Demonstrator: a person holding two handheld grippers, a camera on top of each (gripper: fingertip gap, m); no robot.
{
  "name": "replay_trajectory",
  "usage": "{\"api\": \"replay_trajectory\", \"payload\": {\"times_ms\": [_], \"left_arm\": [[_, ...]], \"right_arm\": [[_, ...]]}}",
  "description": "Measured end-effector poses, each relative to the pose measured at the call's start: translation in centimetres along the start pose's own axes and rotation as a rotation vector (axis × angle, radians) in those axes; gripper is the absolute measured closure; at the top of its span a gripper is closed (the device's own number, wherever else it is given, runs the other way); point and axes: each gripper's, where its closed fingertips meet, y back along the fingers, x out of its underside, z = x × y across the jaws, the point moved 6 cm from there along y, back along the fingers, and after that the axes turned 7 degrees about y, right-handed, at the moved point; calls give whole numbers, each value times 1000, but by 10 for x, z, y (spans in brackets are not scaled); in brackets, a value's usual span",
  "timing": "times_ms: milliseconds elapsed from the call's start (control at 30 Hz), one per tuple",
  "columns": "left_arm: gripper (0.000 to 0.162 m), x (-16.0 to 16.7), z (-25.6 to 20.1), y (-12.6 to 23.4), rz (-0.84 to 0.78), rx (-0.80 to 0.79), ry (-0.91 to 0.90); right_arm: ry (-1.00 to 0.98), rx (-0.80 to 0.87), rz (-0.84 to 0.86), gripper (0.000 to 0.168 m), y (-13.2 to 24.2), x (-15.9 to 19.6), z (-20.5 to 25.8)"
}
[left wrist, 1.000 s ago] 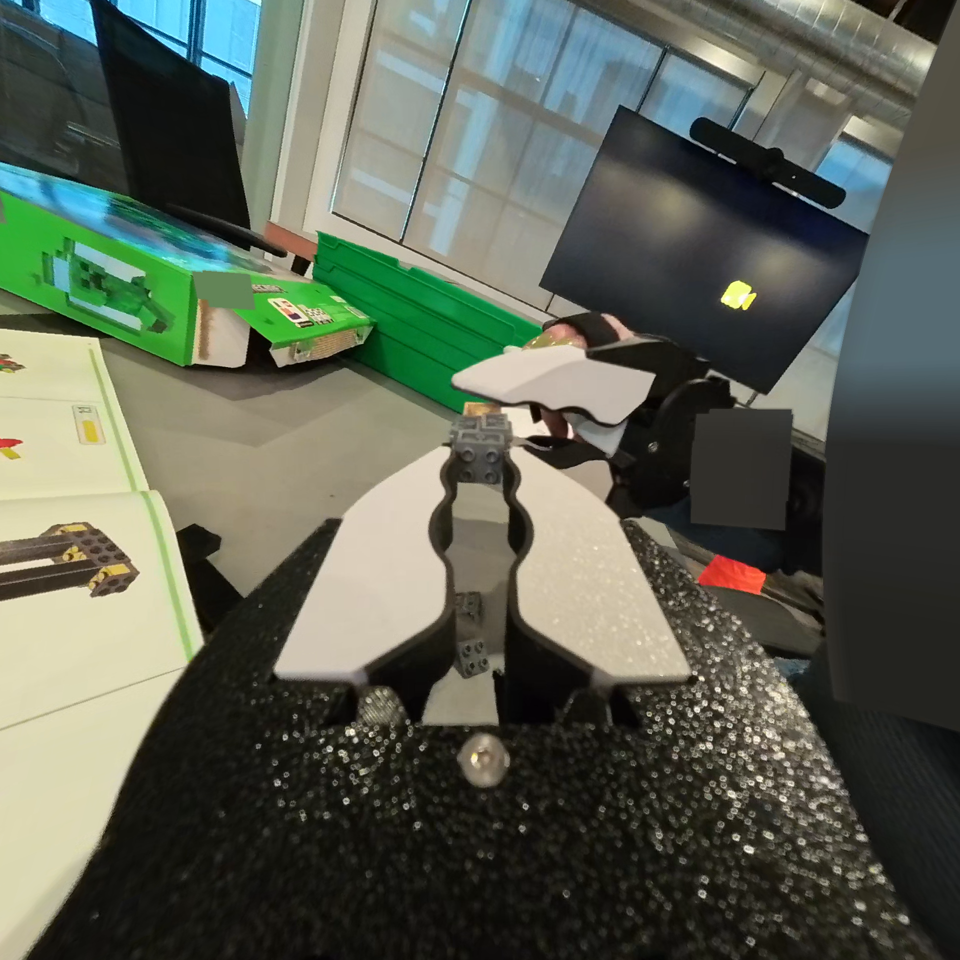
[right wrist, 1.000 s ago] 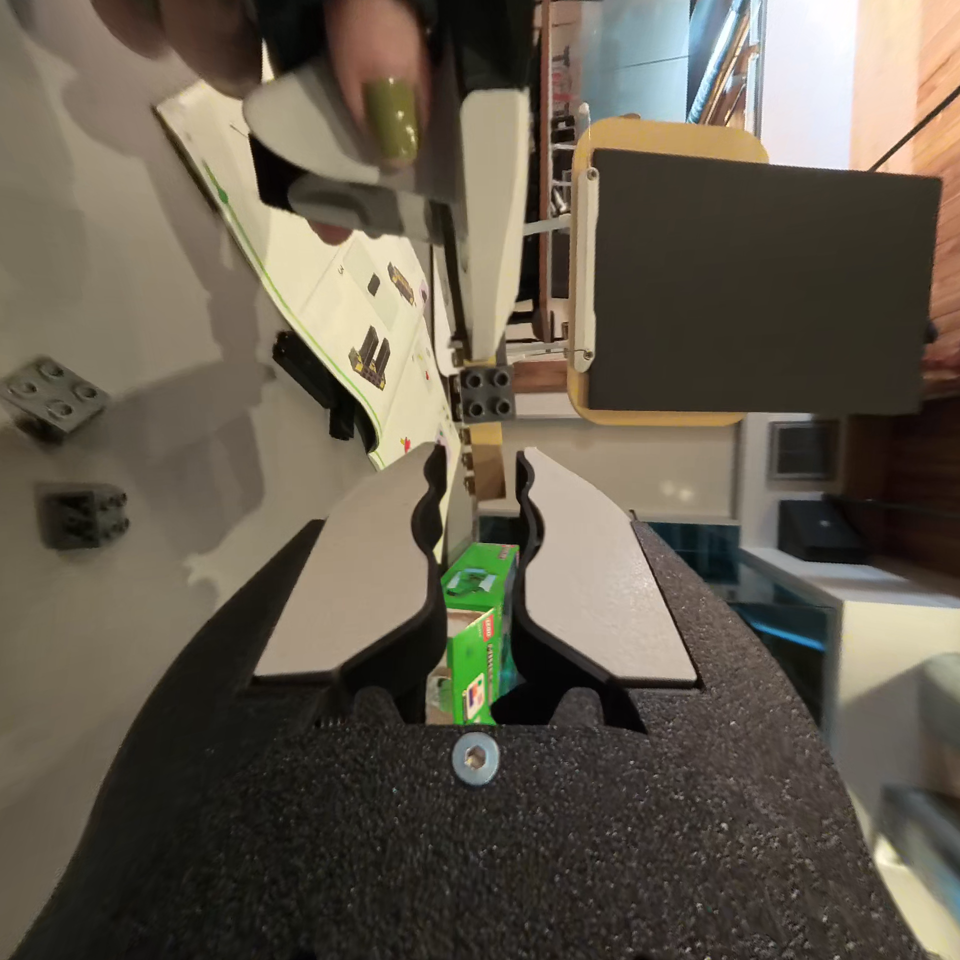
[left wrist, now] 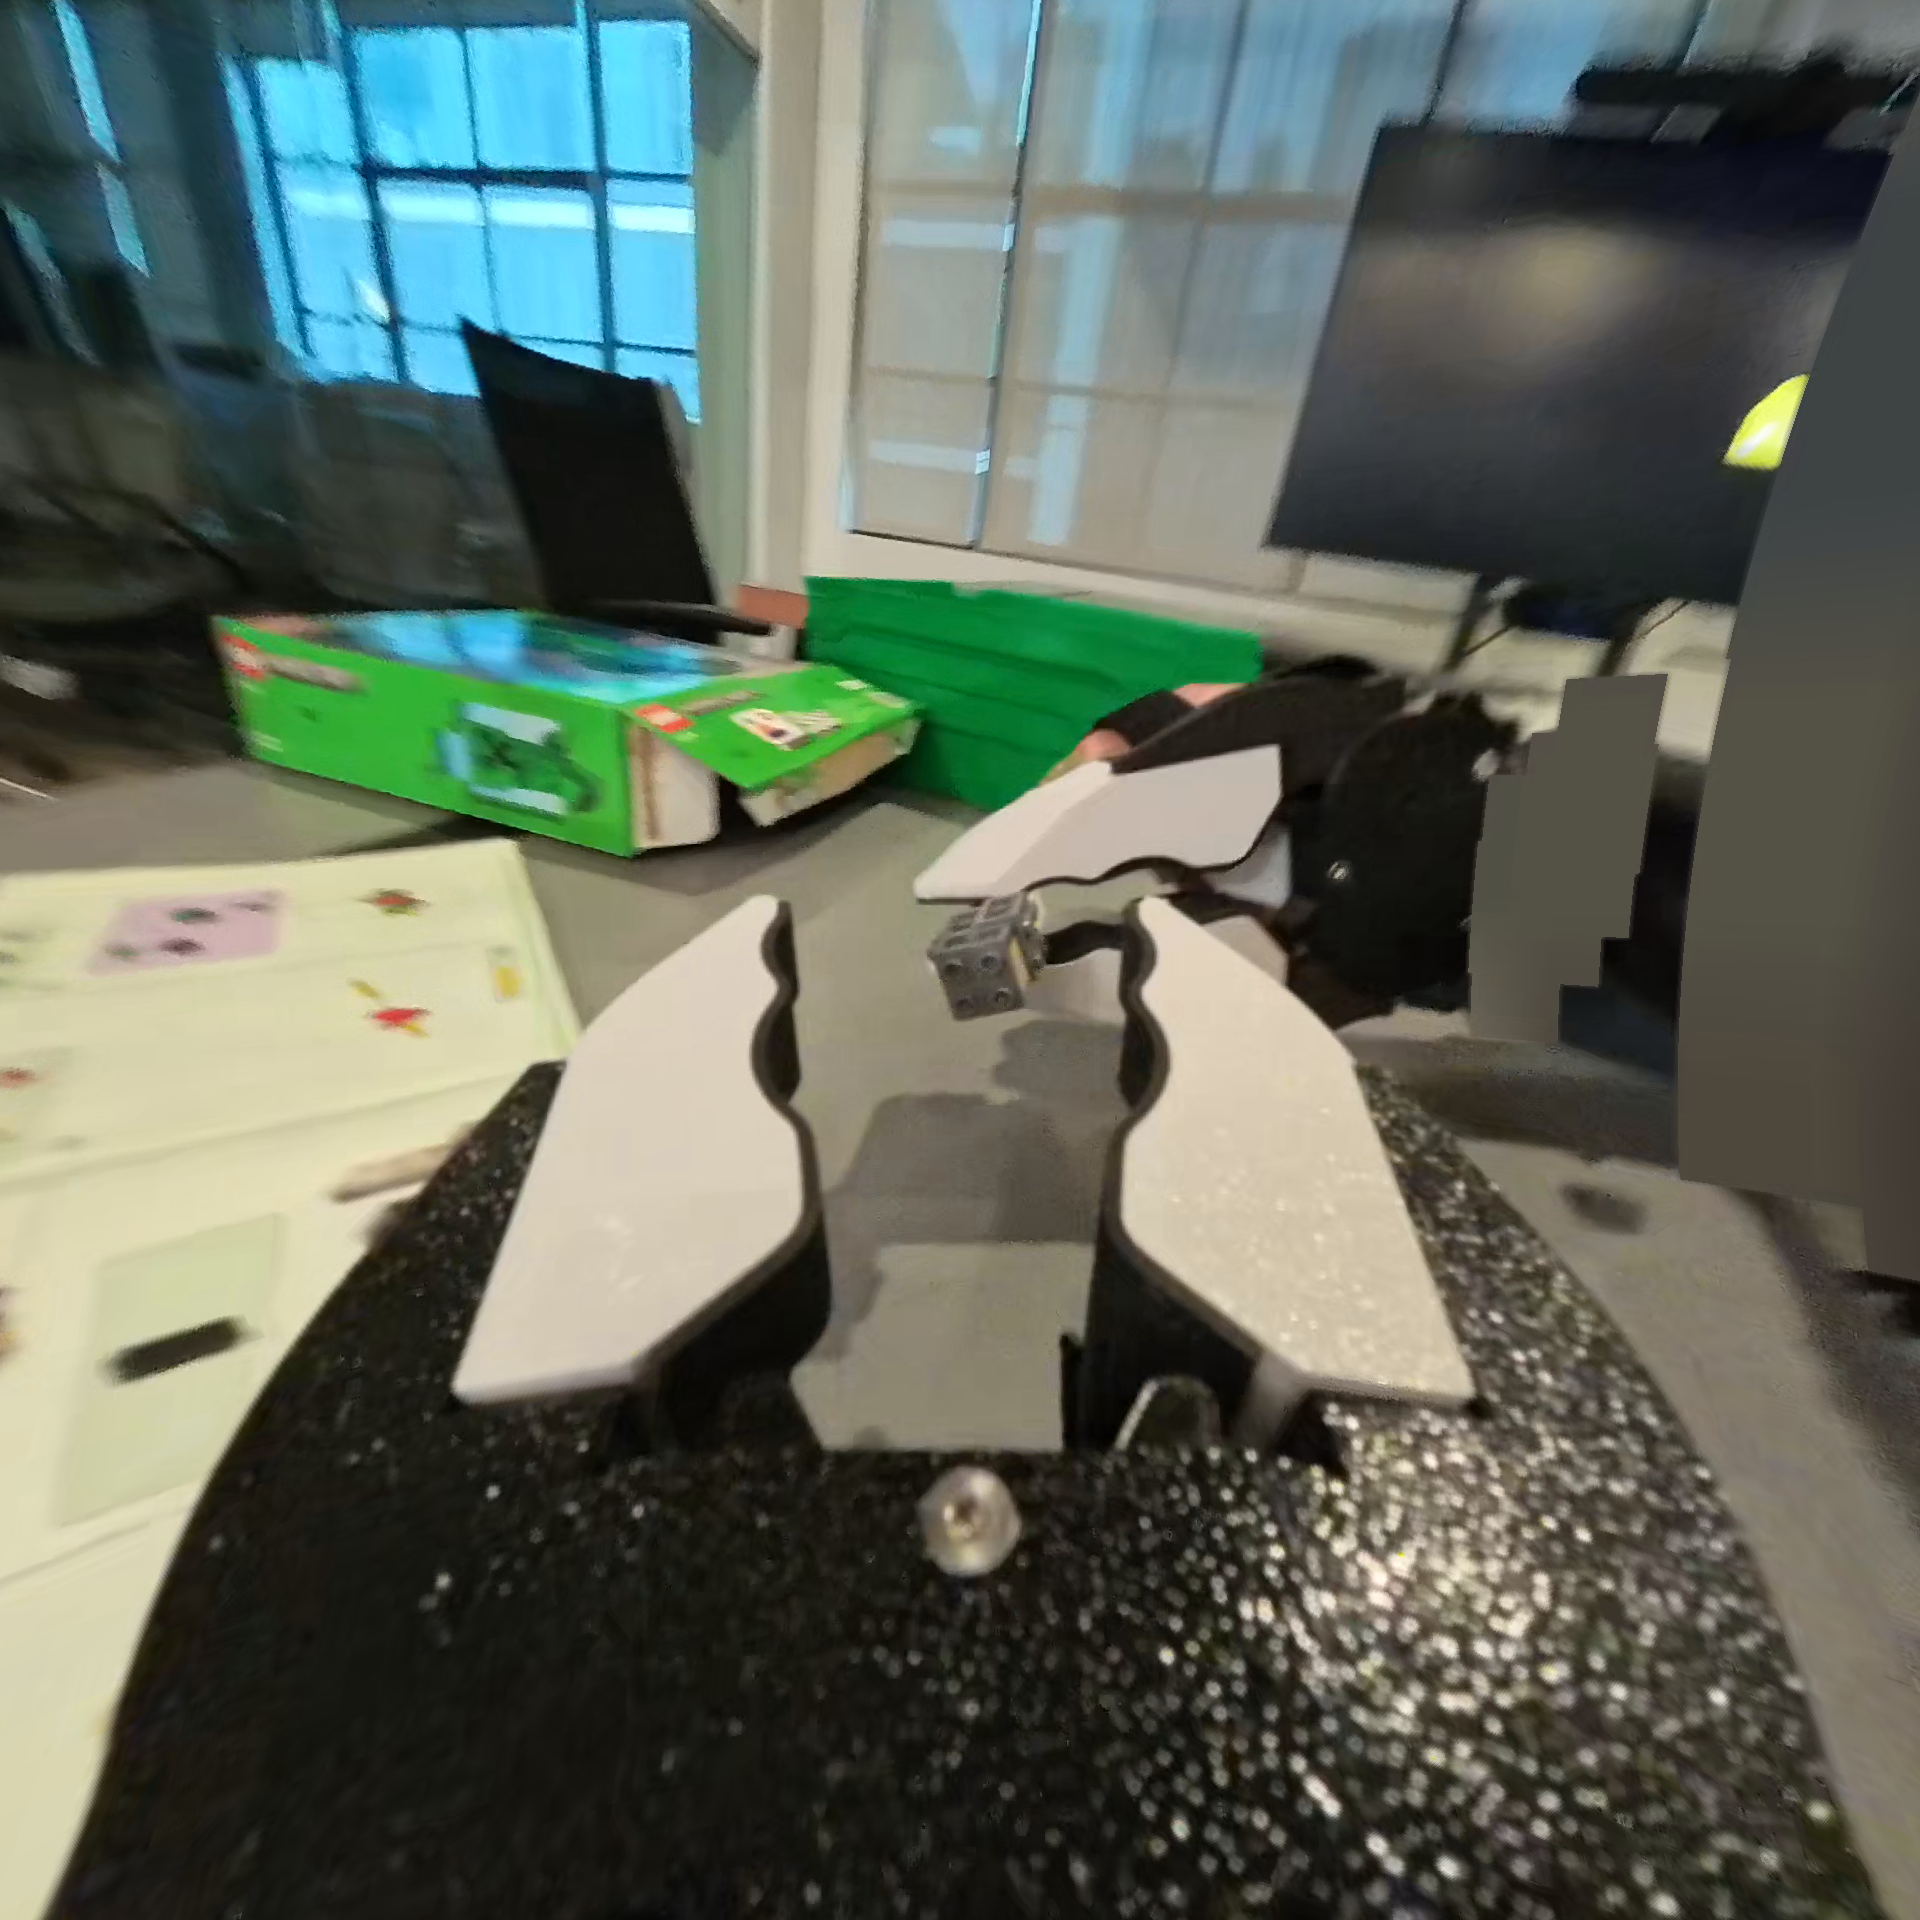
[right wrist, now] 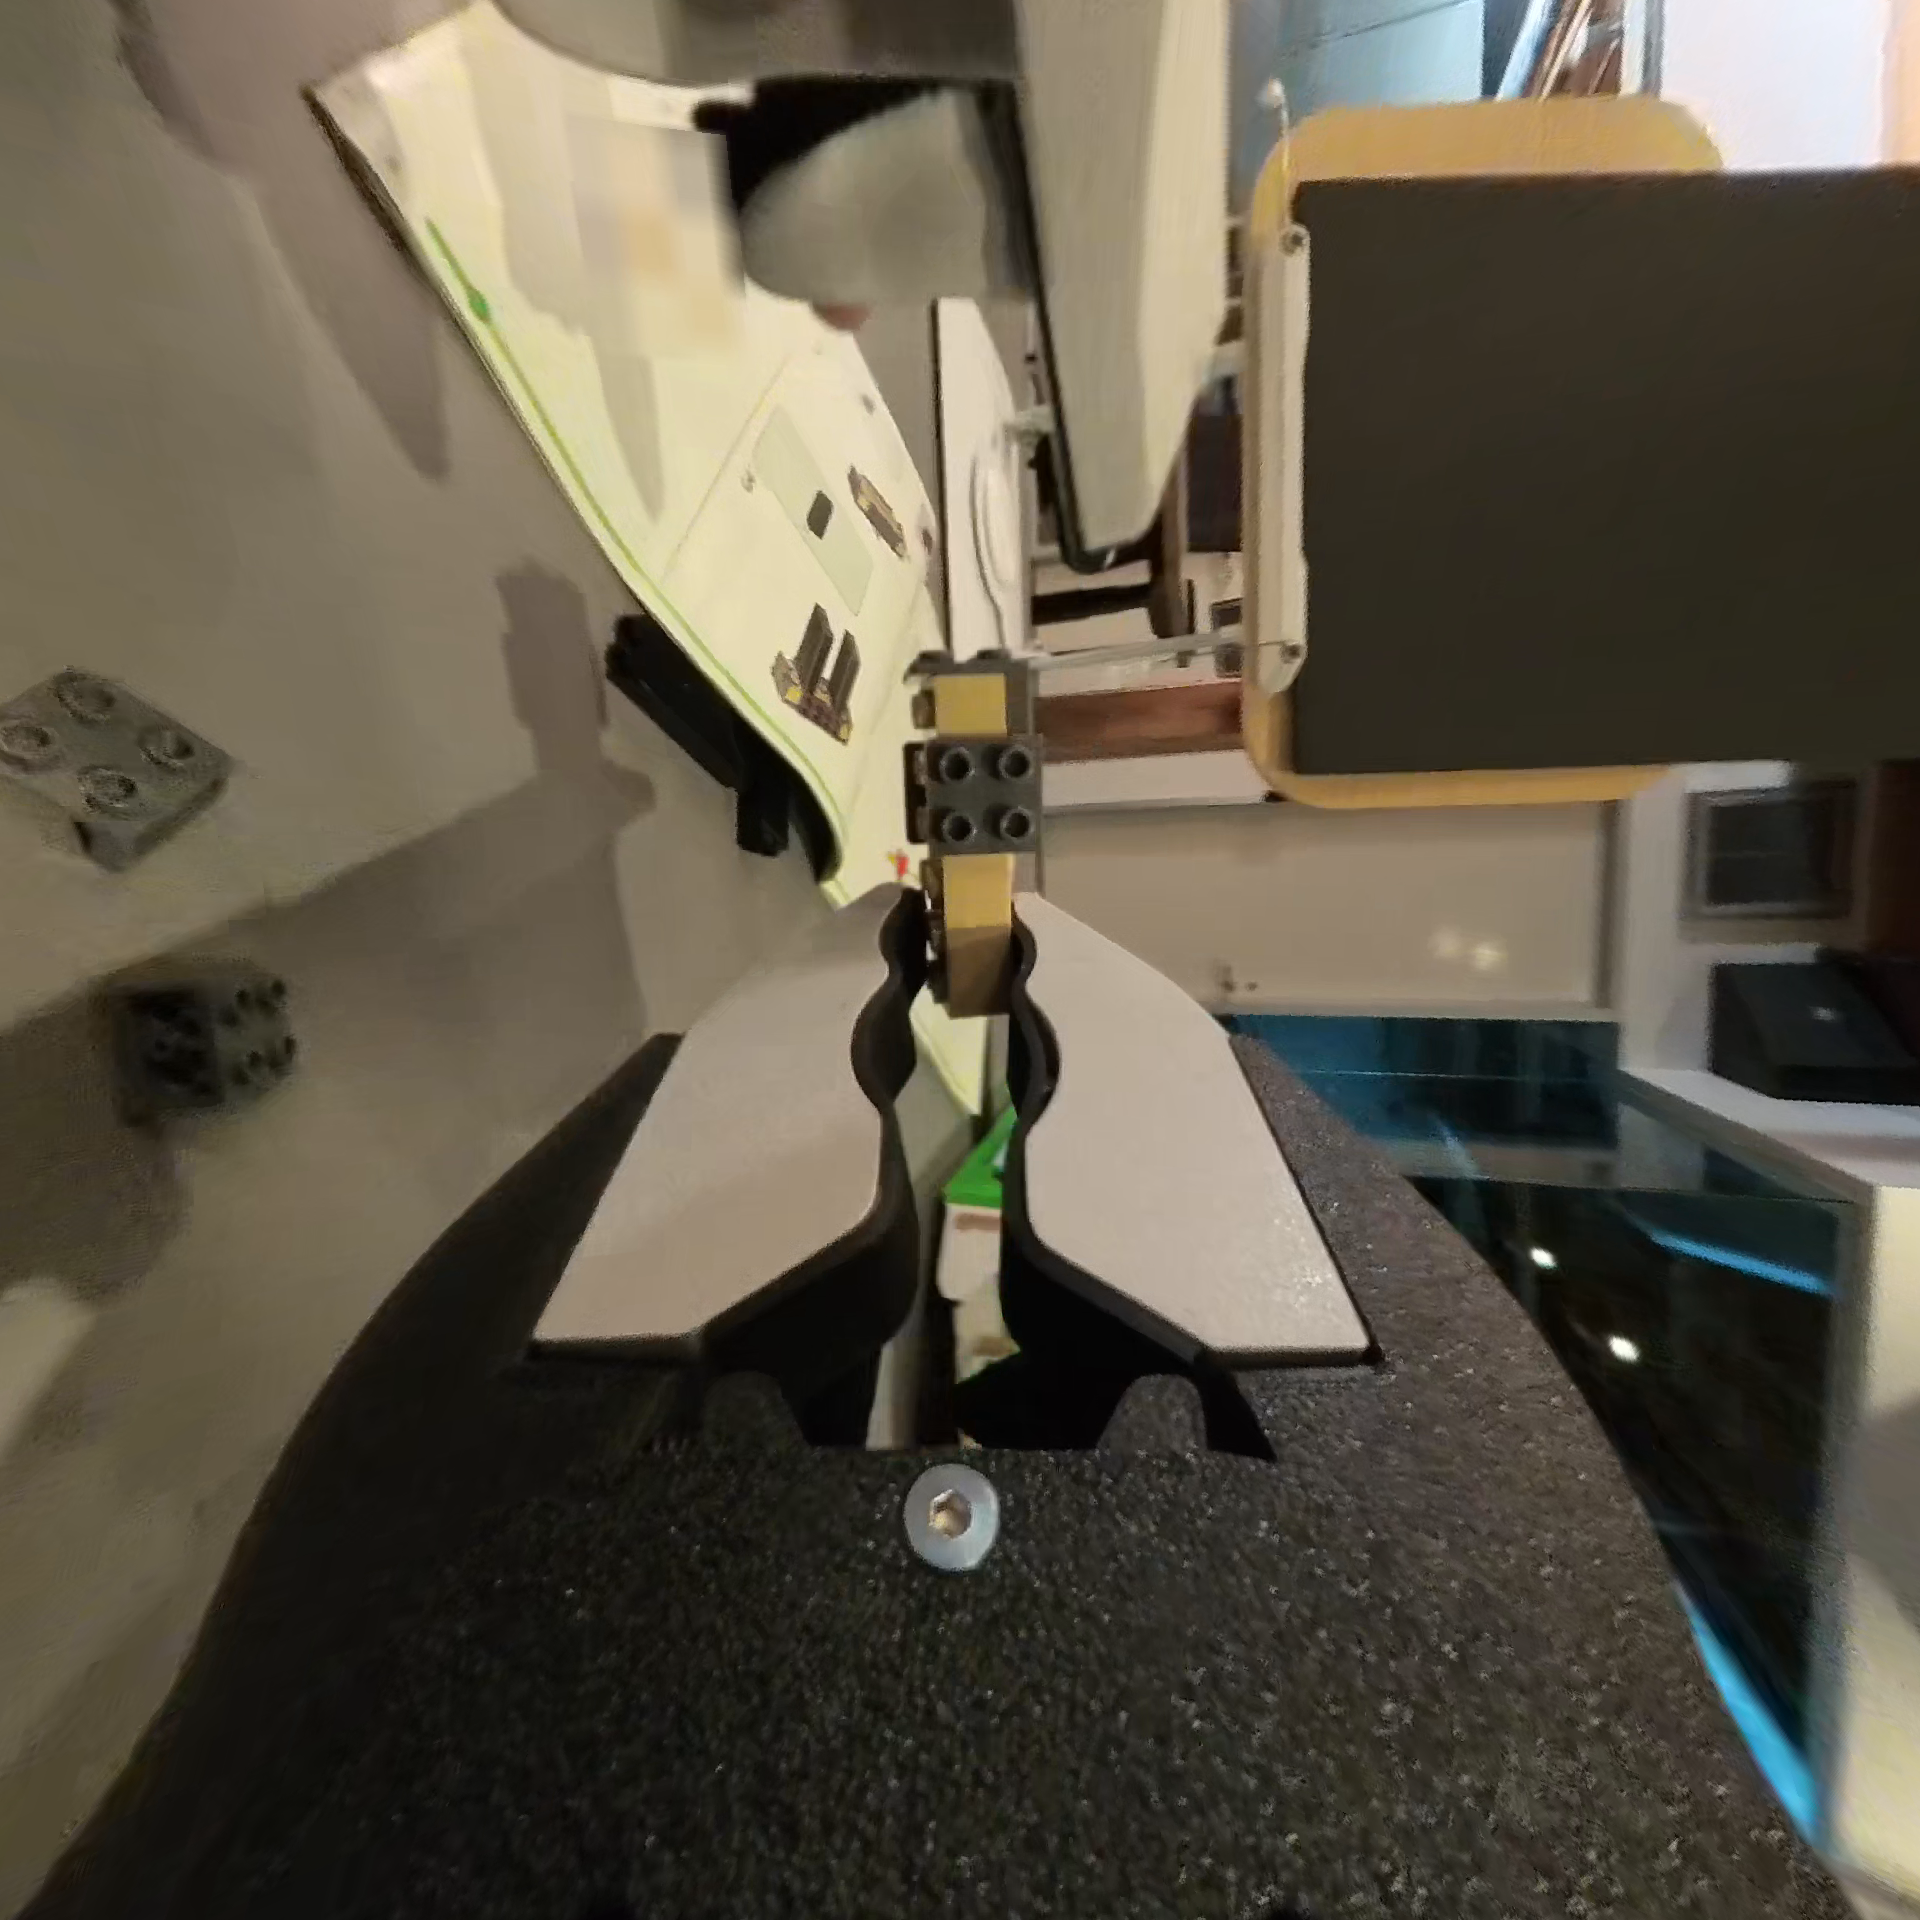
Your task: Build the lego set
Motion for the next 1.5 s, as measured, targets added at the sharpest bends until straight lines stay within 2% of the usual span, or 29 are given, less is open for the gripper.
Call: {"api": "replay_trajectory", "payload": {"times_ms": [233,400,533,633,767,867,1033,1267,1367,1500], "left_arm": [[94,18,-1,-11,116,-215,-500],[94,36,0,-20,266,-230,-795],[104,45,3,-23,325,-197,-960],[111,45,-1,-25,315,-150,-912],[129,45,0,-25,354,-192,-880],[162,41,-3,-22,374,-193,-793],[162,24,-5,-24,386,-206,-585],[162,19,9,-21,488,-285,-549],[162,21,14,-17,470,-320,-557],[134,22,16,-11,429,-285,-365]], "right_arm": [[-90,-51,-58,156,-22,14,14],[-77,-67,-125,156,-37,19,21],[-23,-25,-162,156,-45,23,25],[27,-9,-186,156,-48,21,30],[59,-5,-225,156,-49,18,36],[81,-4,-237,156,-50,16,38],[86,2,-265,156,-50,14,38],[79,-14,-320,156,-50,10,38],[64,-15,-331,156,-50,9,37],[34,6,-338,156,-48,11,32]]}}
